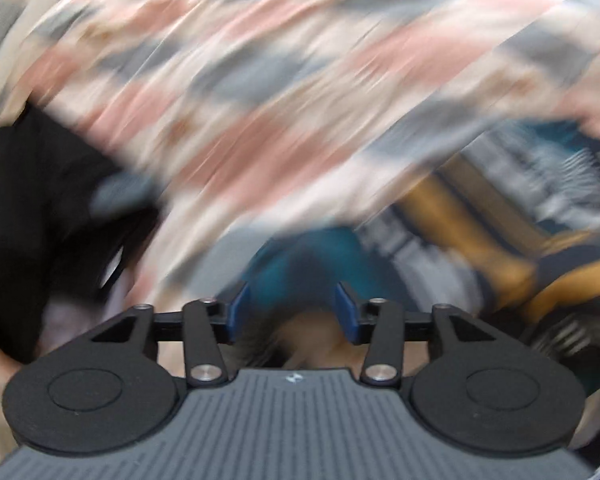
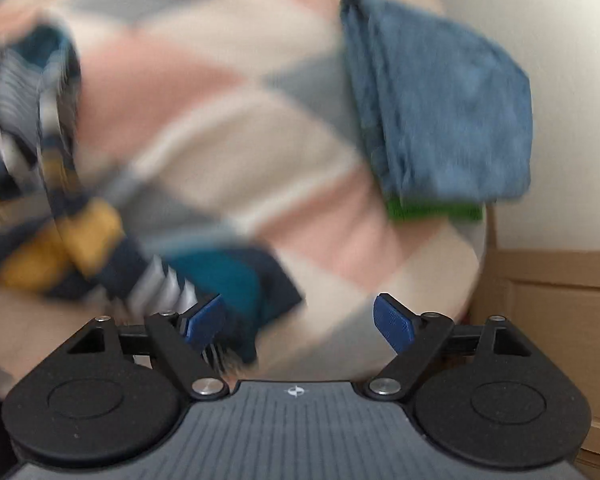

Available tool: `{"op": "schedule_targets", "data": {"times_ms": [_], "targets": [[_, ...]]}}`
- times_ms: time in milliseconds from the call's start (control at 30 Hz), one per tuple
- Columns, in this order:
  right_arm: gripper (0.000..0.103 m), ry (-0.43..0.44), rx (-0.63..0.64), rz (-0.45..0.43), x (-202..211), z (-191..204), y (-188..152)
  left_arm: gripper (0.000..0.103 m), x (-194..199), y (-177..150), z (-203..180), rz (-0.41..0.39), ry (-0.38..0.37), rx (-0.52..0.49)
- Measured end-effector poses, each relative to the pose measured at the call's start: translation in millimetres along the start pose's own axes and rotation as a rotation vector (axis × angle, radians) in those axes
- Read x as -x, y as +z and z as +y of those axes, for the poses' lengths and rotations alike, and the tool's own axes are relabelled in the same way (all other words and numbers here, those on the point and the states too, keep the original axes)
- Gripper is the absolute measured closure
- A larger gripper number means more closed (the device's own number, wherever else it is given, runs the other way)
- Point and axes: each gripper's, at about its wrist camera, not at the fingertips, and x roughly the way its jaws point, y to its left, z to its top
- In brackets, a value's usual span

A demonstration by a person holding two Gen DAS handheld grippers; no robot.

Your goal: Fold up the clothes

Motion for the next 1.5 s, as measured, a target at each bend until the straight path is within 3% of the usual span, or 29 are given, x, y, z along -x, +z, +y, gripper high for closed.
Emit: {"op": "schedule_targets", "data": {"times_ms": [100, 200, 400, 700, 767, 800, 900, 967, 1000, 1033, 1067, 1100, 1133, 1233, 1300, 1433, 1500], "targets": [[0.02, 0.221, -0.058, -0.145, 14, -4, 33, 0.045, -7, 48, -42, -0.057, -0.201, -0.07], [0.02, 0.39, -0.016, -0.22, 9, 15, 65, 0.044, -33, 92, -95, -0.068, -0.328, -0.186], [0.021, 0.493, 0.089, -0.208, -31, 67, 109, 0.044, -113, 141, -173, -0.007, -0.375, -0.374], [0.026, 0.56, 0.097, -0.18, -72, 91, 124, 0.047, -173, 147, -200, 0.055, -0.412, -0.504], [0.036, 0.602, 0.096, -0.157, -78, 94, 125, 0.06, -175, 145, -203, 0.068, -0.443, -0.507], [0.037, 0.617, 0.098, -0.145, -81, 96, 125, 0.066, -176, 144, -204, 0.077, -0.458, -0.506], [0.04, 0.632, 0.09, -0.113, -89, 102, 123, 0.069, -176, 138, -205, 0.073, -0.443, -0.523], [0.041, 0.633, 0.065, -0.1, -93, 103, 121, 0.078, -176, 133, -202, 0.08, -0.445, -0.499], [0.042, 0.633, 0.05, -0.097, -94, 103, 119, 0.089, -174, 129, -201, 0.074, -0.445, -0.488], [0.051, 0.63, 0.039, -0.097, -93, 103, 117, 0.098, -170, 123, -200, 0.063, -0.443, -0.491], [0.078, 0.627, 0.032, -0.1, -91, 103, 114, 0.098, -165, 117, -200, 0.051, -0.439, -0.495], [0.092, 0.625, 0.029, -0.103, -89, 104, 110, 0.099, -158, 110, -199, 0.027, -0.426, -0.501], [0.095, 0.613, 0.03, -0.12, -84, 105, 106, 0.099, -151, 102, -199, 0.001, -0.414, -0.506], [0.097, 0.521, 0.037, -0.253, -52, 108, 89, 0.099, -115, 85, -182, -0.131, -0.347, -0.431], [0.097, 0.461, 0.02, -0.38, -19, 108, 76, 0.098, -81, 76, -159, -0.237, -0.281, -0.307], [0.099, 0.42, -0.004, -0.666, 62, 111, 50, 0.098, 3, 61, -103, -0.47, -0.162, -0.101], [0.099, 0.404, 0.013, -0.808, 103, 118, 42, 0.097, 49, 54, -82, -0.589, -0.107, -0.068]]}}
